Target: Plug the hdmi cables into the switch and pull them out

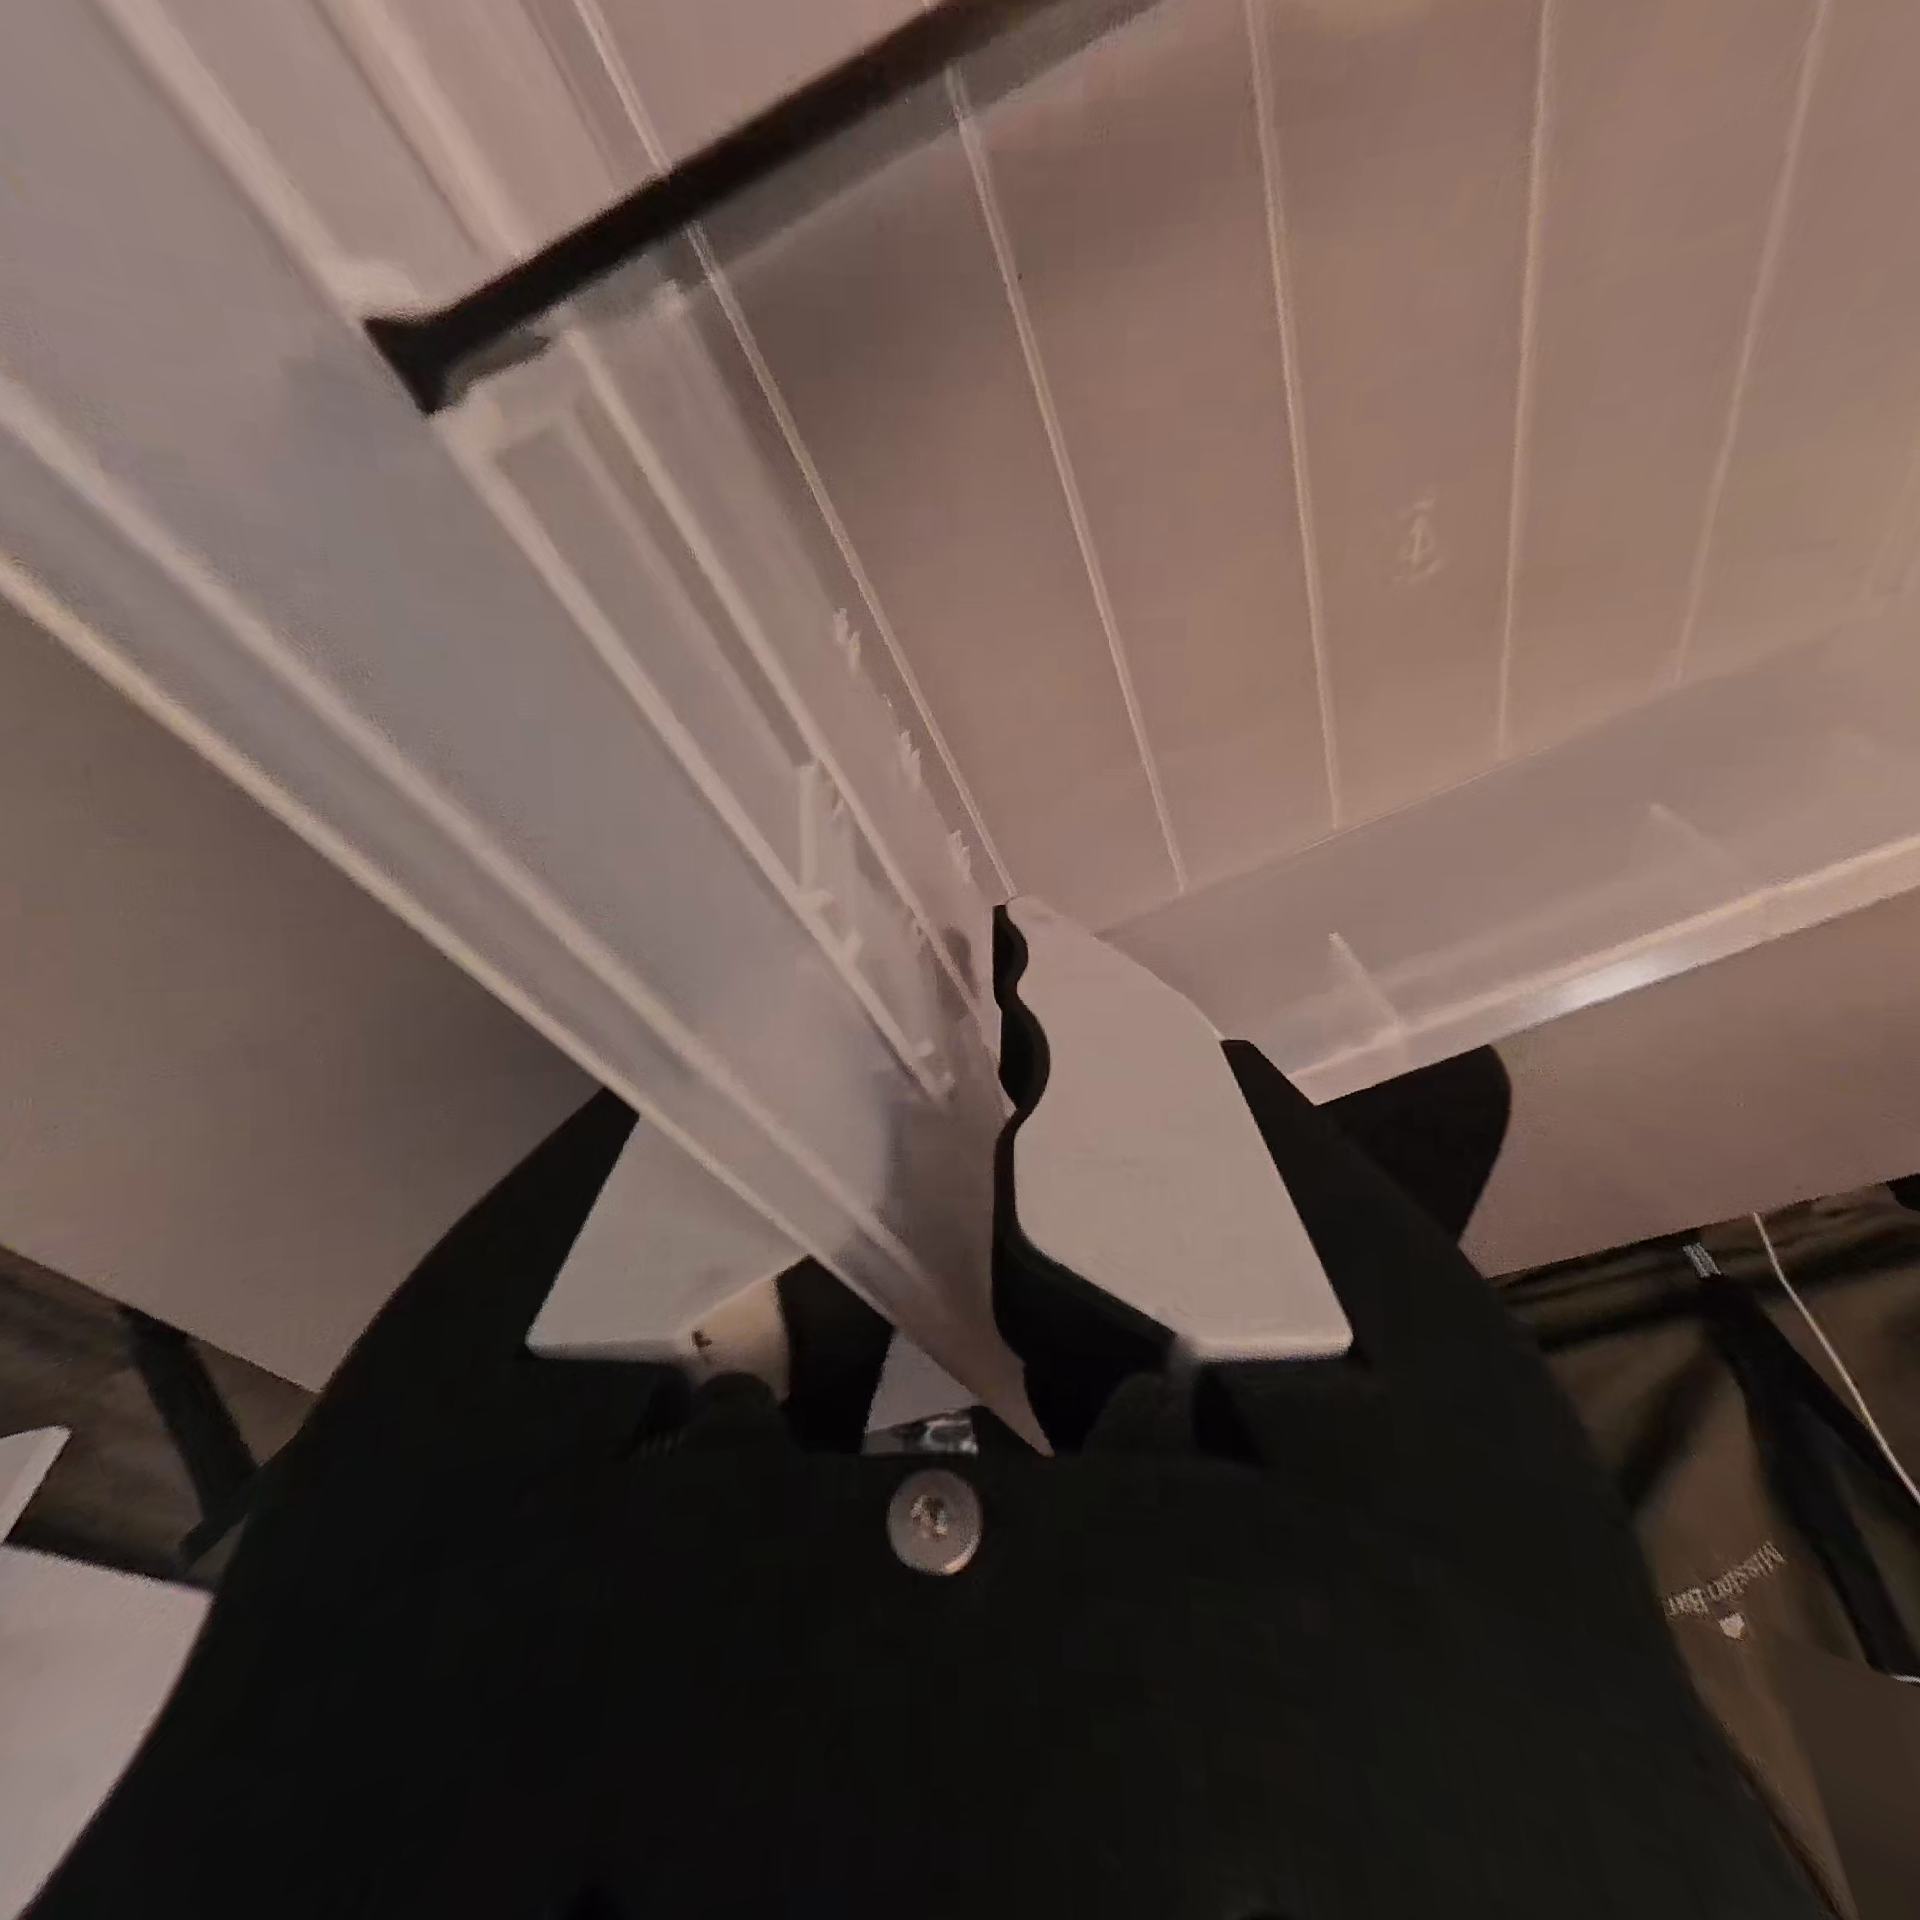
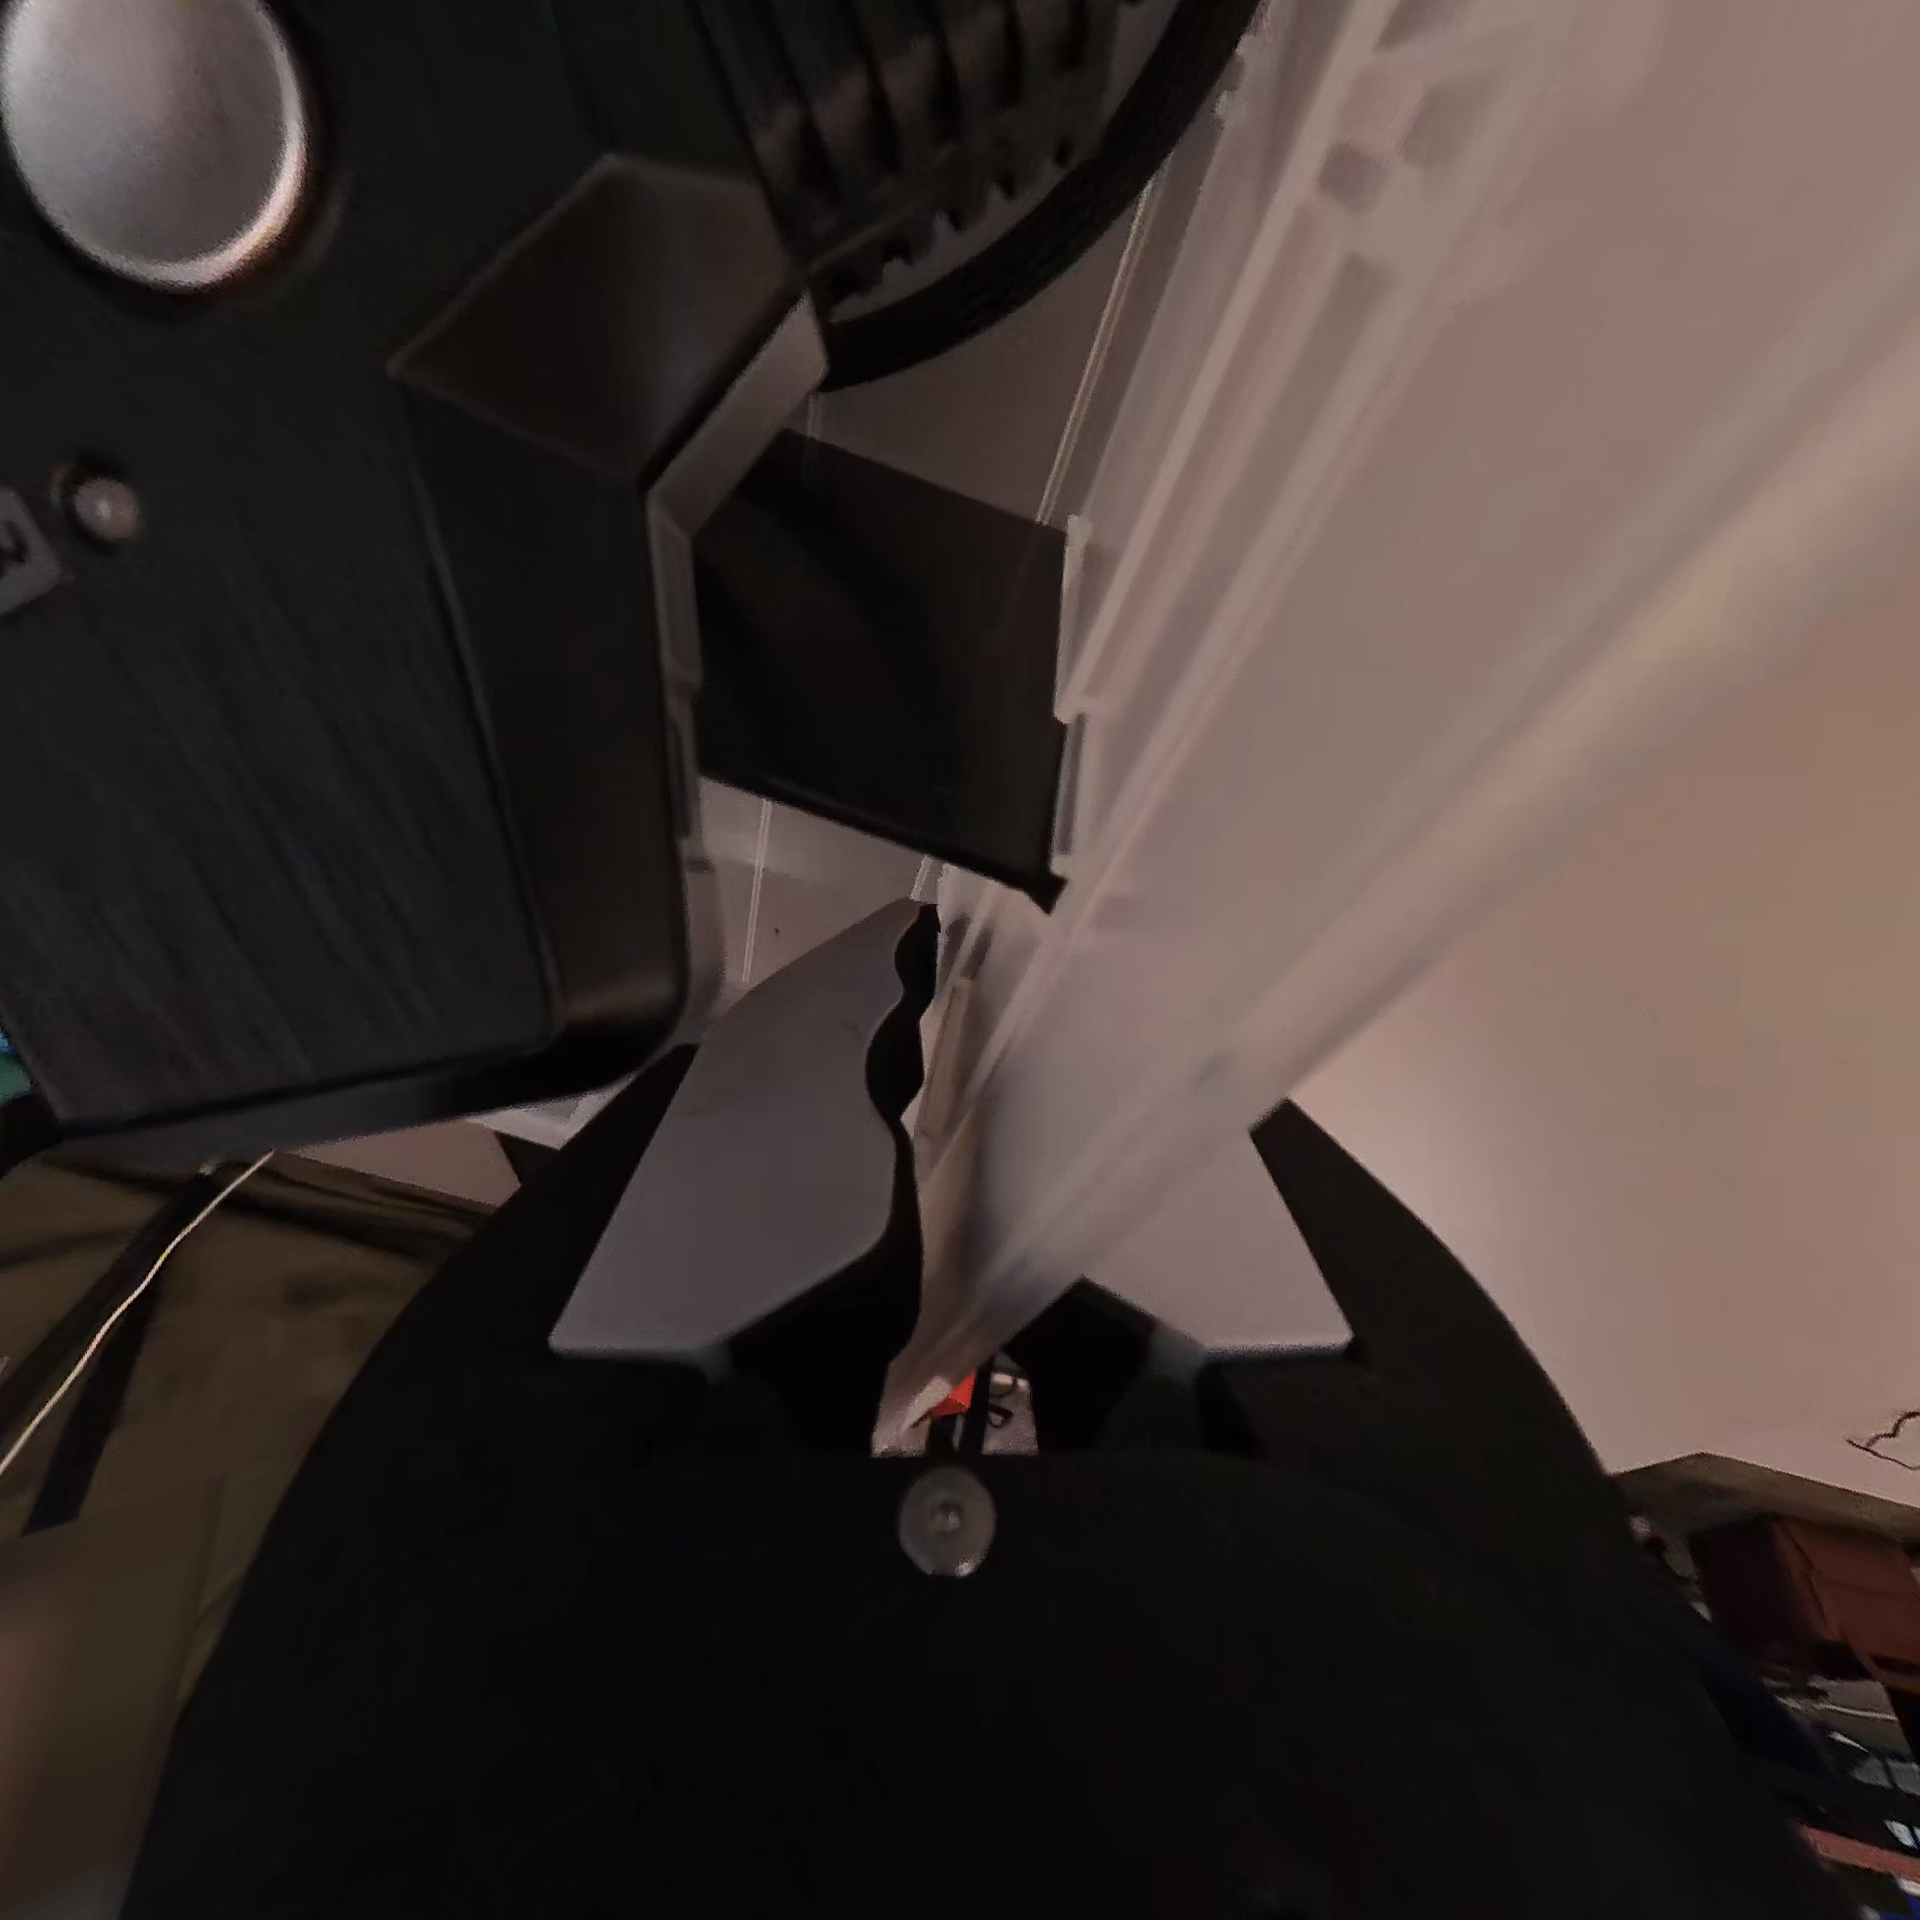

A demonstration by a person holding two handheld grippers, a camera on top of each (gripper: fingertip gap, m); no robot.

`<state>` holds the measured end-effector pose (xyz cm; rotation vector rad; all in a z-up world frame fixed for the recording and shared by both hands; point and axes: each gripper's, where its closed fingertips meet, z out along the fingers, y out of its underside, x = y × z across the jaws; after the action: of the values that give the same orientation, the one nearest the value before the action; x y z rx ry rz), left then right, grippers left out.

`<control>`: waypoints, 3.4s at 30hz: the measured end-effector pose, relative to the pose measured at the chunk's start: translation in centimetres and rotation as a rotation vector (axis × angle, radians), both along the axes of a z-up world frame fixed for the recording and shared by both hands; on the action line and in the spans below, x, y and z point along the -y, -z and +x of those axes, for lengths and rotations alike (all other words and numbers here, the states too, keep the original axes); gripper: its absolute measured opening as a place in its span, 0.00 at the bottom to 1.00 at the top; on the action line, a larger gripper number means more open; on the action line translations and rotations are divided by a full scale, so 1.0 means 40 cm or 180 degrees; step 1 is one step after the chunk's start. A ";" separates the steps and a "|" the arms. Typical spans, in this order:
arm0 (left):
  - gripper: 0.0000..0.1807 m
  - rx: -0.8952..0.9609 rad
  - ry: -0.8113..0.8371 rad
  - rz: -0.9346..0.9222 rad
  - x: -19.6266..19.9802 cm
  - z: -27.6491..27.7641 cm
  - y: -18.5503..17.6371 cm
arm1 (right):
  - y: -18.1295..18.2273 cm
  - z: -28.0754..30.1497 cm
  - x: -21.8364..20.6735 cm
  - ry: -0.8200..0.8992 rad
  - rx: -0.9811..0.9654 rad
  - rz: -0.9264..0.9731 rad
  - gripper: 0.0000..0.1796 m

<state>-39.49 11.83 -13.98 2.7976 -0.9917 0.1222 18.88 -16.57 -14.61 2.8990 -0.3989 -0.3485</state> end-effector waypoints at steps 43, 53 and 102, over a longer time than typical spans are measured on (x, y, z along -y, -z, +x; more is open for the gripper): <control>0.29 -0.0809 0.0972 0.4040 -0.119 0.194 -0.494 | -0.636 -0.756 -0.343 -0.2078 -0.0320 0.5349 0.39; 0.33 -0.0329 0.0841 0.4847 -0.088 0.231 -0.630 | -0.336 -0.875 -0.470 -0.2292 0.0796 0.4035 0.25; 0.33 0.0678 0.0850 0.4888 -0.019 0.308 -0.694 | 0.005 -0.892 -0.629 -0.0802 -0.0151 0.0579 0.09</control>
<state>-27.18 12.58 13.78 3.8395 -2.1762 -0.6870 -16.78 8.60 -14.83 3.0610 0.0085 -0.4308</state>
